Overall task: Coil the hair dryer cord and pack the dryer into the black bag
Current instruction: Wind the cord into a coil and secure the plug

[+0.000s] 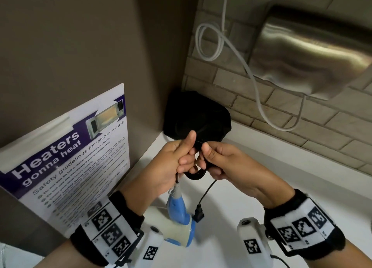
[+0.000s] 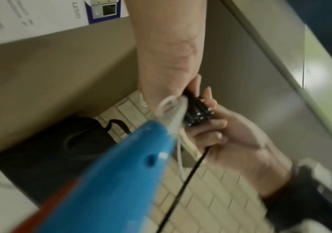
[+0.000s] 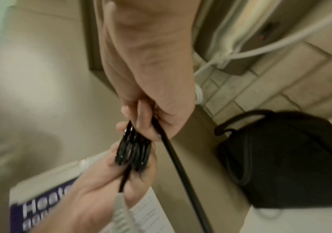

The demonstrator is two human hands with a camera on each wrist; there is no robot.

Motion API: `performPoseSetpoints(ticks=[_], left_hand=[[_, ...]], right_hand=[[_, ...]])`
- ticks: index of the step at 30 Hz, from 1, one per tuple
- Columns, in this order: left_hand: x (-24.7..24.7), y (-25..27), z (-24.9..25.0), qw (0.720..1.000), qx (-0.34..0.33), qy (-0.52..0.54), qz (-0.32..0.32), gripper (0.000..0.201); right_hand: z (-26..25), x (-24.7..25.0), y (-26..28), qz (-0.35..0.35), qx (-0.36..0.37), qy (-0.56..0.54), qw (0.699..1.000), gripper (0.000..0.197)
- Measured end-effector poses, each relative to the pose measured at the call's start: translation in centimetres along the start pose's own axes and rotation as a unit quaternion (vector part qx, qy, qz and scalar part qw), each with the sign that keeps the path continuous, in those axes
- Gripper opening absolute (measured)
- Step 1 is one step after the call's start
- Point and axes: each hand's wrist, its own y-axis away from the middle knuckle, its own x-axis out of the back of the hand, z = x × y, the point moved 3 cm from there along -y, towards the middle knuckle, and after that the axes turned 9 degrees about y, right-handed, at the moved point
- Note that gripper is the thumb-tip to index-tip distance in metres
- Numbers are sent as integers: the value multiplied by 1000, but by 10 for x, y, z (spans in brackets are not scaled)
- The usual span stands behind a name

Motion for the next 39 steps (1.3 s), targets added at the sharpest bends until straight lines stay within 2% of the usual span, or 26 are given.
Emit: performPoseSetpoints(ticks=[3,6,8,11,14,17,19,22,26,28,31,34,36,39], left_hand=[[-4,1,4,1000,-4,-16,-5,42],[-6,3,6,999,1,-8,-42,43],[-8,6,6,998,4,2,-63,43],[-8,10,0,994,13,51,-95,39],[1,13,-9,987,26,91,-126,33],[9,15,-8,974,43,152,-161,31],[9,15,-7,969,47,178,-167,34],[10,14,-7,971,52,169,-158,33],[15,12,-7,988,53,112,-96,29],[13,14,-4,986,52,134,-80,30],[6,16,-3,976,60,184,-96,36],[4,15,-4,982,57,156,-88,37],[5,14,-5,989,47,131,-53,35],[7,13,-3,986,36,163,-17,35]], right_hand=[[2,0,1,-24,-21,-94,995,39],[5,1,1,-5,-53,-149,987,41],[5,3,-2,21,-61,-166,984,35],[8,6,-7,39,-60,-184,980,37],[15,4,-8,27,-64,-219,973,38],[19,0,-9,6,-62,-255,965,53],[19,-1,-10,0,-54,-266,963,49],[19,-2,-13,7,-49,-278,959,30],[17,1,-11,-16,-49,-276,960,26],[15,2,-9,-40,-50,-260,963,25],[18,1,-9,-38,-41,-239,969,30],[23,2,-10,-17,-55,-209,976,42],[22,3,-10,-32,-43,-204,977,37],[23,6,-10,-58,-15,-160,985,29]])
